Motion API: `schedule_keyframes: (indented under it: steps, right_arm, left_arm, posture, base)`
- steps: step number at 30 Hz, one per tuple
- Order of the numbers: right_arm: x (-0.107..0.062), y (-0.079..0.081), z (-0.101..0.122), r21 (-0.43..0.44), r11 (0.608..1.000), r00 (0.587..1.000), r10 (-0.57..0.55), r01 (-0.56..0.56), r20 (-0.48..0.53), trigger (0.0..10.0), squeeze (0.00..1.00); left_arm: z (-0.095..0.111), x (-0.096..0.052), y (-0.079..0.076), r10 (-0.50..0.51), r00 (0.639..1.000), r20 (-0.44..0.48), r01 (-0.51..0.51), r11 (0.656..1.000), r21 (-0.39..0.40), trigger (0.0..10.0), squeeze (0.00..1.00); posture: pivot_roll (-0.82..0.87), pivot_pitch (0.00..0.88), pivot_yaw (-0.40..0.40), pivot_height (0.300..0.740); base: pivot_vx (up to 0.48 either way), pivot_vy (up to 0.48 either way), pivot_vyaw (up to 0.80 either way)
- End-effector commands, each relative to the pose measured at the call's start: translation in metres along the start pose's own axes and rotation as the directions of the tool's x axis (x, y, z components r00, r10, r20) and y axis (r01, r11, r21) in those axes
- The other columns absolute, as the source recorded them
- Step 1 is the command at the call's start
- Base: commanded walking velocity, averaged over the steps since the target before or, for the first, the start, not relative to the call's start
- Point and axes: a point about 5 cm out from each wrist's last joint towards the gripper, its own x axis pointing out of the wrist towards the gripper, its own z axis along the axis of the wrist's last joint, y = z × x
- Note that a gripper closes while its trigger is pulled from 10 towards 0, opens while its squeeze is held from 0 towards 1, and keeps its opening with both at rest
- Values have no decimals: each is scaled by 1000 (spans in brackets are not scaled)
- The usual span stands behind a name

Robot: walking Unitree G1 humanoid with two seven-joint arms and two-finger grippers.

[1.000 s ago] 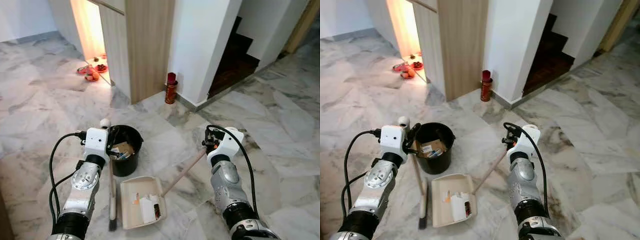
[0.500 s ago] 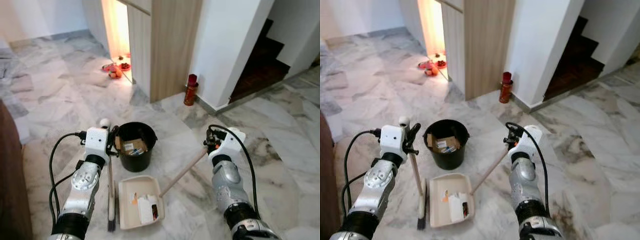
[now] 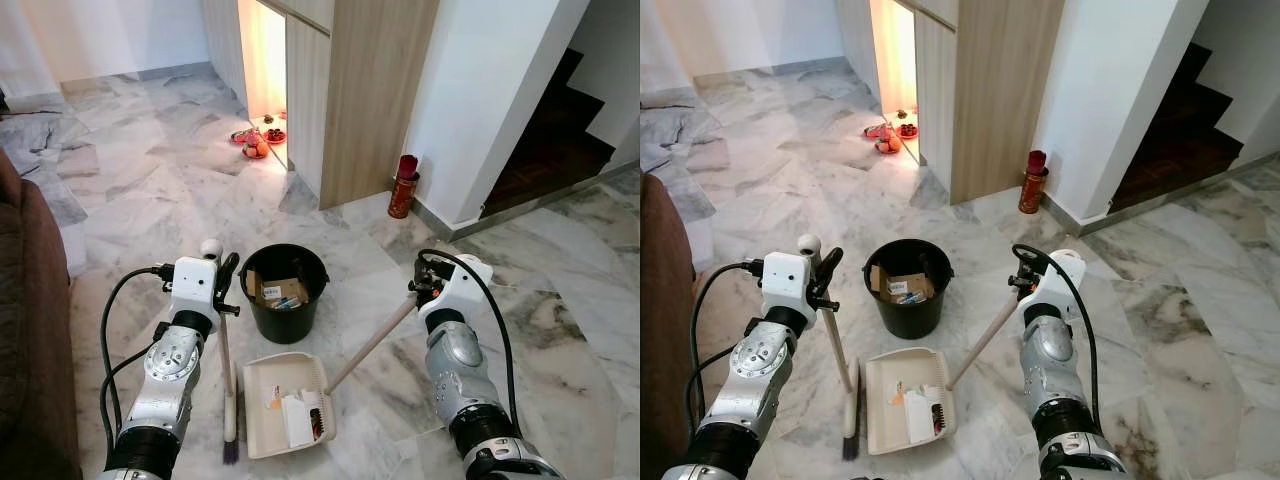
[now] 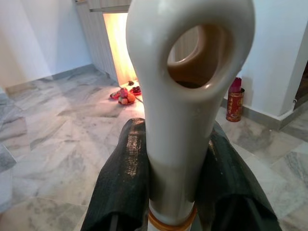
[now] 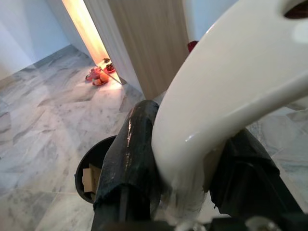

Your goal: Sweep floor

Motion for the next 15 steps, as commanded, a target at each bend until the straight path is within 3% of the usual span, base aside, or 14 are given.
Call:
schedule_keyframes:
  steps: [1, 8, 15]
  right_arm:
    - [4, 4, 11, 5, 1000, 999, 12, -13, 48, 10000, 0]
    - [-1, 3, 19, -38, 998, 995, 43, -40, 92, 10000, 0]
    - [-18, -3, 32, -97, 993, 987, 74, -60, 146, 10000, 0]
  left_arm:
    - [8, 3, 2, 5, 999, 34, -6, 1000, 6, 10000, 0]
    - [8, 3, 2, 9, 999, 33, -9, 1000, 8, 10000, 0]
    - [6, 2, 3, 14, 1000, 28, -14, 1000, 9, 10000, 0]
  posture:
    - [79, 0, -56, 740]
    - [76, 0, -56, 740]
    - [57, 0, -56, 740]
  base:
    - [0, 0, 0]
    - [0, 0, 0]
    - [0, 0, 0]
